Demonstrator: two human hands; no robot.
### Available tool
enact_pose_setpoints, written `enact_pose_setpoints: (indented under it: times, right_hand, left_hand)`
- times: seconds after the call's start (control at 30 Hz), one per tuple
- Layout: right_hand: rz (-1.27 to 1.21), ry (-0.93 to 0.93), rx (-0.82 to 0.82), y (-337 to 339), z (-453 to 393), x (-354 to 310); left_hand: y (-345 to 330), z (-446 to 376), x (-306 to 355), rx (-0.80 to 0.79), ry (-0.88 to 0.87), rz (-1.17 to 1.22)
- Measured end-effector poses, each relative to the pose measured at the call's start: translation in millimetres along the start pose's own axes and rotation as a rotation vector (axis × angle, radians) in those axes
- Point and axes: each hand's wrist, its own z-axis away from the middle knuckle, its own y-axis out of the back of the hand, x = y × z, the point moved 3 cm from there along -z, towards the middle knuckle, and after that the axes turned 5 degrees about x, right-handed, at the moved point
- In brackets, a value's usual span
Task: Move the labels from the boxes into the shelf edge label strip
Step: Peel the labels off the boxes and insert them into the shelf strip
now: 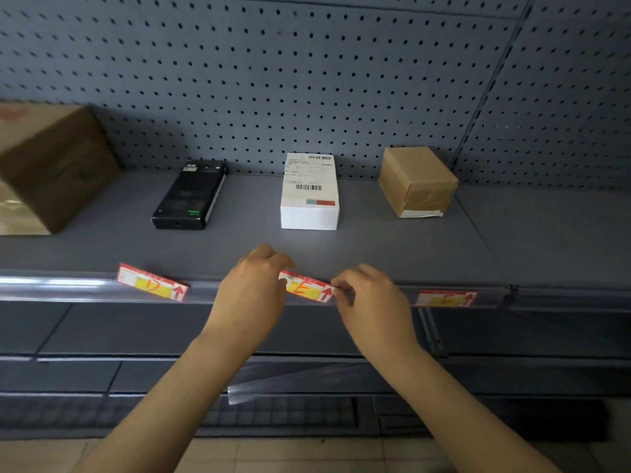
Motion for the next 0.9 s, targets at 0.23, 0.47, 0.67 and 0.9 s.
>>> enact_pose_setpoints:
  times: [0.23, 0.47, 0.67, 0.9]
  right_hand:
    - [0.118, -0.017, 0.058, -10.4, 7.6, -15.5]
    - [0.182, 0.101, 0.031, -10.4, -1.5, -13.5]
    - [0.147, 0.119, 0.007, -11.1, -5.8, -12.4]
    - [0.198, 0.105, -0.030, -15.9, -5.8, -12.0]
  left_hand:
    - [-2.6, 4.5, -13.4, -0.054, -0.132, 0.053]
    - [-2.5, 8.0, -13.9, -0.095, -0.086, 0.036]
    - [-12.1, 7.3, -13.9, -0.114, -0.067, -0.056]
    - [-18.6, 11.7, -13.9, -0.123, -0.043, -0.083]
